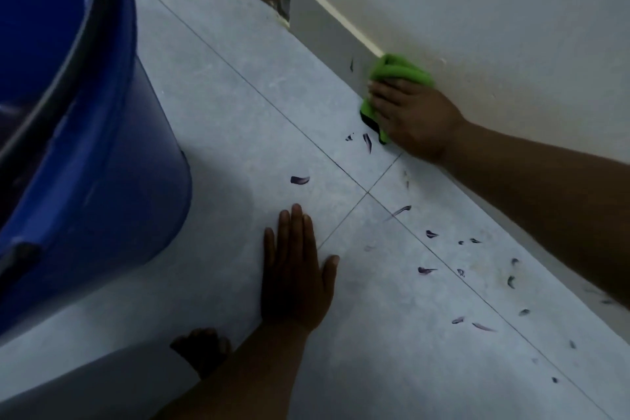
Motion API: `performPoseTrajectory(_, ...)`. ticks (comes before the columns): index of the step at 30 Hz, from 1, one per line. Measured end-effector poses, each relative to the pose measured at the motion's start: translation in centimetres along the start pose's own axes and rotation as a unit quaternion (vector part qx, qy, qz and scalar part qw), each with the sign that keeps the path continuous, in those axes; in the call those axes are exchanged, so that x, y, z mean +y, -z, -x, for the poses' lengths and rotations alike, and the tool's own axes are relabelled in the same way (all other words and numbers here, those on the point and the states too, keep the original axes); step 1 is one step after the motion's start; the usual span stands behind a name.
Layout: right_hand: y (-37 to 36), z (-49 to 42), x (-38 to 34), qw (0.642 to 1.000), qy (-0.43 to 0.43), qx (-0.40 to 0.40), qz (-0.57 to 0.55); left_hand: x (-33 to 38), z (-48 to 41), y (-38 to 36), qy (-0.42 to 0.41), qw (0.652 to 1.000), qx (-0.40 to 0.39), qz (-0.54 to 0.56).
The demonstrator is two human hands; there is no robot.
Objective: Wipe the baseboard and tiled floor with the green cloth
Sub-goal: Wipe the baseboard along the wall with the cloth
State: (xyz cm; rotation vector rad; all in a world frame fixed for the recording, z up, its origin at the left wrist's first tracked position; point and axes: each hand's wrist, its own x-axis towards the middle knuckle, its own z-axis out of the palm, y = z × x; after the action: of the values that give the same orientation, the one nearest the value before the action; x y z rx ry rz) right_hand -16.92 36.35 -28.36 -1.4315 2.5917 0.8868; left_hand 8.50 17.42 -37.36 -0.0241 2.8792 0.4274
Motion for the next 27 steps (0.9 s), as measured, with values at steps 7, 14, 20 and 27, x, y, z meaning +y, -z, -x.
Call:
performPoseTrajectory(7, -0.6, 5.3, -0.5, 0.997, 0.002, -0.038, 0.069, -0.2, -0.1, -0.2, -0.003, 1.000, 0.009, 0.008)
performPoseTrajectory(14, 2.5, -7.4, 0.4, 0.993, -0.084, -0.075, 0.041, -0.2, -0.1, -0.1, 0.001, 1.000, 0.029, -0.006)
performPoseTrajectory(20, 1.9, -9.8, -1.2, 0.981, -0.169, -0.081, 0.041, -0.3, -0.1, -0.3, -0.007, 0.999, 0.049, -0.016)
performPoseTrajectory(27, -0.9, 8.0, -3.9, 0.991, -0.104, -0.083, 0.027, -0.4, 0.1, -0.3, -0.010, 0.999, 0.048, -0.008)
